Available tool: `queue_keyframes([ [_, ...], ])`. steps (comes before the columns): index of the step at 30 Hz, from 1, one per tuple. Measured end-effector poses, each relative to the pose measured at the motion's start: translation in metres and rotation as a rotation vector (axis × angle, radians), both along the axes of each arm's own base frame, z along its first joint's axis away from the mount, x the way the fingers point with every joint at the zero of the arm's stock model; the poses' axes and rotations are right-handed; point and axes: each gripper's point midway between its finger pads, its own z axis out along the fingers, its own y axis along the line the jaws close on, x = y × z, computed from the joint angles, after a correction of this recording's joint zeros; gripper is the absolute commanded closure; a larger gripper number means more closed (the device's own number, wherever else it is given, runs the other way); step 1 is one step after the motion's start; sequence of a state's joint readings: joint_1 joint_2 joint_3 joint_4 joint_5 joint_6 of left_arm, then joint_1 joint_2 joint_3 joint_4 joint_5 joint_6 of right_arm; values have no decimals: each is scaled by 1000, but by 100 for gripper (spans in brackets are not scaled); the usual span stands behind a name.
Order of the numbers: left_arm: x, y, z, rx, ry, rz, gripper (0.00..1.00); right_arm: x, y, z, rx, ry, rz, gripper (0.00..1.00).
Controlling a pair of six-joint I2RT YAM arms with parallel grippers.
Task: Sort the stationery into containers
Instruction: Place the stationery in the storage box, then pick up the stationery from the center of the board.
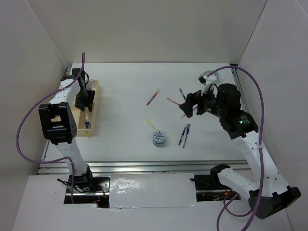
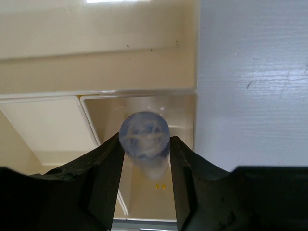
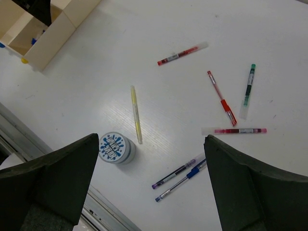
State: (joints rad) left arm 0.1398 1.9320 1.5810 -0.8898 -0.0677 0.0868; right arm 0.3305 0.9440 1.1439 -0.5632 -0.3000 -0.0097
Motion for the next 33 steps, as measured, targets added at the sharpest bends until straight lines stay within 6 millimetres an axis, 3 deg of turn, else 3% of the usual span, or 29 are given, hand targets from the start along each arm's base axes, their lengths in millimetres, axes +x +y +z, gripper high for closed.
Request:
queue_keyframes([
  [1, 0, 0, 1, -2, -2, -2, 44, 0, 0, 0, -2, 0, 1, 4],
  [3, -1, -1, 5, -3, -6, -14, 31, 1, -1, -2, -7, 1, 0, 4],
  [5, -2, -2, 13, -7, -14, -21, 28, 2, 0, -2, -9, 4, 0, 4],
  [11, 10, -6, 61, -14, -130, -42, 44, 3, -1, -6, -15, 14, 0, 4],
  [14, 14, -19, 98, -18, -238, -99, 44, 4, -2, -6, -18, 13, -2, 5],
  [17, 14, -56, 143, -32, -384, -235, 35, 6, -5, -8, -20, 17, -11, 6],
  [19, 9, -100, 172, -53, -493, -377, 28, 8, -8, -12, -23, 29, -22, 6],
  [21, -7, -148, 186, -102, -551, -532, 22, 10, -12, -18, -24, 48, -34, 6],
  [22, -17, -171, 187, -137, -559, -602, 1, 10, -15, -21, -24, 58, -39, 6],
  [26, -59, -244, 156, -248, -468, -841, 1, 10, -28, -41, -23, 119, -72, 6],
  [33, -120, -325, 83, -258, -280, -1105, 1, 11, -55, -66, -3, 241, -144, 6],
])
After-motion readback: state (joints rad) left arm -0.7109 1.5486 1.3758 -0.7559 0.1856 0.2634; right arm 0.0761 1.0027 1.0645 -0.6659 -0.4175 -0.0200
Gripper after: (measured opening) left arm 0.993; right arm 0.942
